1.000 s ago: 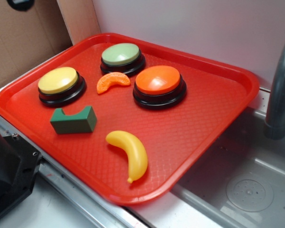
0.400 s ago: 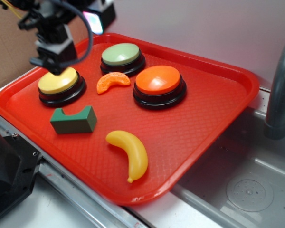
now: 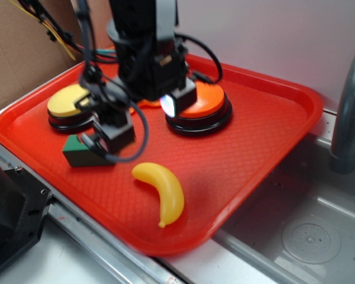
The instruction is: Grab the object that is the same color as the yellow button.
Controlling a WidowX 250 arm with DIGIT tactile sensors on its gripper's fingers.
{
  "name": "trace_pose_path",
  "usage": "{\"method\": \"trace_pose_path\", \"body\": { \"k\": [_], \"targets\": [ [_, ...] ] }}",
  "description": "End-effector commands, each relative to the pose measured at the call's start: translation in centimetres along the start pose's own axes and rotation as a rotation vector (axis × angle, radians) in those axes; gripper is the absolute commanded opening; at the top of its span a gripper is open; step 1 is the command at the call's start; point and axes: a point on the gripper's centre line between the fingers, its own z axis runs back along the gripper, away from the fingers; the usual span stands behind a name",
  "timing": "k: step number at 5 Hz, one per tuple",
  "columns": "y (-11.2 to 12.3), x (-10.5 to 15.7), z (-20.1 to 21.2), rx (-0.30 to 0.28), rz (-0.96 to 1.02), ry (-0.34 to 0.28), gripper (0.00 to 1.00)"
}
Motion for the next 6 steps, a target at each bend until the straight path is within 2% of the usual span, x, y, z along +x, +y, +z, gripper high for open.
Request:
{"method": "trace_pose_path", "body": {
  "k": [1, 2, 3, 4, 5, 6],
  "targets": [
    [-2.4, 2.2, -2.9, -0.045, -0.086, -0.037, 1.0],
    [-2.5, 2.5, -4.9, -0.076, -0.065, -0.016, 1.0],
    [-2.1, 2.6, -6.1, -0.055, 0.0, -0.012, 1.0],
    [-1.9, 2.5, -6.6, -0.076, 0.015, -0.043, 0.0],
    [-1.9, 2.3, -6.3, -0.063, 0.092, -0.039, 0.0],
    [-1.6, 1.1, -4.0, -0.035, 0.32, -0.041, 0.0]
  ]
}}
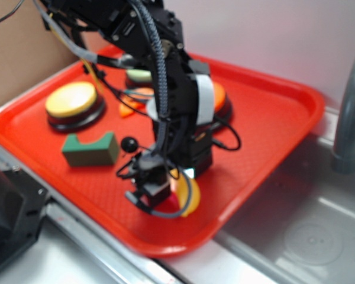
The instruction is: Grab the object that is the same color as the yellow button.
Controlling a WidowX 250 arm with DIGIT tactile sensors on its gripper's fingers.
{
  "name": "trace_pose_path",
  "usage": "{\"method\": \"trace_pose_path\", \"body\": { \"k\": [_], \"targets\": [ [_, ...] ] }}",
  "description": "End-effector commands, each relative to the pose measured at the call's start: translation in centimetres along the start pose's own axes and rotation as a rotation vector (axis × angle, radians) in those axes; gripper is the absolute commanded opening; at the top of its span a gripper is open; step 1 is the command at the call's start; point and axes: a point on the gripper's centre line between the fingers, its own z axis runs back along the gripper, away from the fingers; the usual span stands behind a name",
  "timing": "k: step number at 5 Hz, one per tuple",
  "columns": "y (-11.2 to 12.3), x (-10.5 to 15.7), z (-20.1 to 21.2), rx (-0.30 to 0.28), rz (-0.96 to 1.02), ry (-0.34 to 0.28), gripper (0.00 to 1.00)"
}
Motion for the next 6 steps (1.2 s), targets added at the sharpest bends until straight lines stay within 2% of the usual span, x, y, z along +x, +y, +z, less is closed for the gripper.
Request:
{"method": "trace_pose_path", "body": {
  "k": [1, 2, 4, 5, 6],
  "targets": [
    [-0.6, -3.6, 6.4, 0.075, 0.47, 0.001, 0.0],
    [0.8, -5.1, 9.9, 0.064, 0.72, -0.003, 0.0],
    [0.8, -7.8, 15.6, 0.128, 1.226, -0.033, 0.0],
    [0.5, -8.3, 16.8, 0.164, 1.481, -0.101, 0.0],
    [1.0, -8.6, 16.3, 0.159, 1.733, -0.114, 0.0]
  ]
}}
